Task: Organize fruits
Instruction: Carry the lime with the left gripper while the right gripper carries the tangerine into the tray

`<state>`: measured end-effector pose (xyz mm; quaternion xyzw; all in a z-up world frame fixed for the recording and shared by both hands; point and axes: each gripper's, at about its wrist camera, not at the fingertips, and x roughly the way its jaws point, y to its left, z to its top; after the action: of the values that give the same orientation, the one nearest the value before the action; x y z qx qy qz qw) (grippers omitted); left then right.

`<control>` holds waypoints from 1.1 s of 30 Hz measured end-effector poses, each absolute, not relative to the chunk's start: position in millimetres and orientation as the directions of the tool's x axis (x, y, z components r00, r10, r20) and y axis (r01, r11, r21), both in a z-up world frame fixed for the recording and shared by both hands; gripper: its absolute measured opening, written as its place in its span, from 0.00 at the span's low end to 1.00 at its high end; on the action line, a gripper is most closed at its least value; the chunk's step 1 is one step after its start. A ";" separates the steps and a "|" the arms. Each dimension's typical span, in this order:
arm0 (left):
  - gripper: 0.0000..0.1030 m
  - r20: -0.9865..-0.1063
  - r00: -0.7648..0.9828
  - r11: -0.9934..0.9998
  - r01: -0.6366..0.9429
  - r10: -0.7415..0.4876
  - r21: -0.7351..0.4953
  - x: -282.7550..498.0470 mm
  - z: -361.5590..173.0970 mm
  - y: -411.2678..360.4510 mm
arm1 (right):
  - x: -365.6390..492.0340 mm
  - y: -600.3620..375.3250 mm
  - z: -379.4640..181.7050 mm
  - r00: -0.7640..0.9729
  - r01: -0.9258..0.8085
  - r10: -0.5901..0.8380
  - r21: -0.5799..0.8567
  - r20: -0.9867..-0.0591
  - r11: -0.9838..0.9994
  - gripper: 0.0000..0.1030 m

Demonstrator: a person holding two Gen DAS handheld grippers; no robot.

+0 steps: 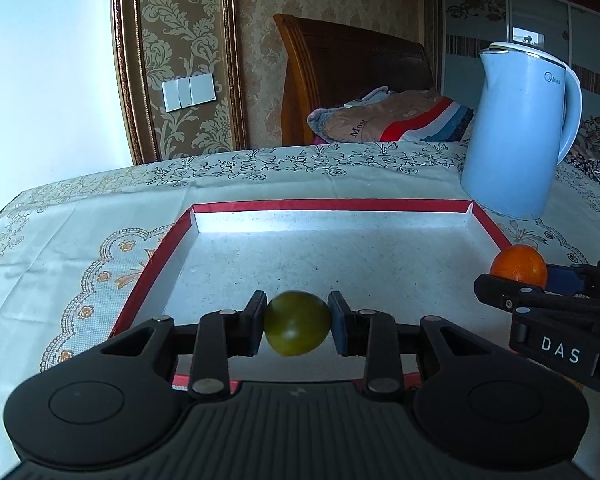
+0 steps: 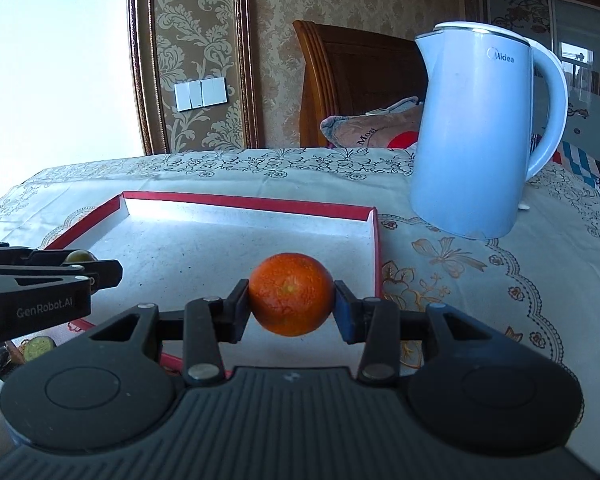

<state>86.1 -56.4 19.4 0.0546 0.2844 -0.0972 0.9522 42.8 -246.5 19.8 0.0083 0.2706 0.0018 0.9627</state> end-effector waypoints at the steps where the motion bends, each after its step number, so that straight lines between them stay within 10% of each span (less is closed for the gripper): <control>1: 0.32 -0.555 0.818 0.976 0.214 -0.152 0.049 88.8 19.1 -57.0 | 47.0 -246.4 19.6 0.851 0.003 0.007 0.018 -0.524 1.000 0.39; 33: 0.32 -0.669 0.739 0.988 0.149 -0.084 0.039 177.9 8.1 -69.7 | 143.1 -242.0 3.3 0.776 0.026 -0.023 -0.006 -0.631 1.000 0.40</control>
<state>177.9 -69.7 8.1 0.0451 0.3559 -0.0626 0.9313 143.1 -242.0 3.3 0.0017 0.3347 -0.0130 0.9422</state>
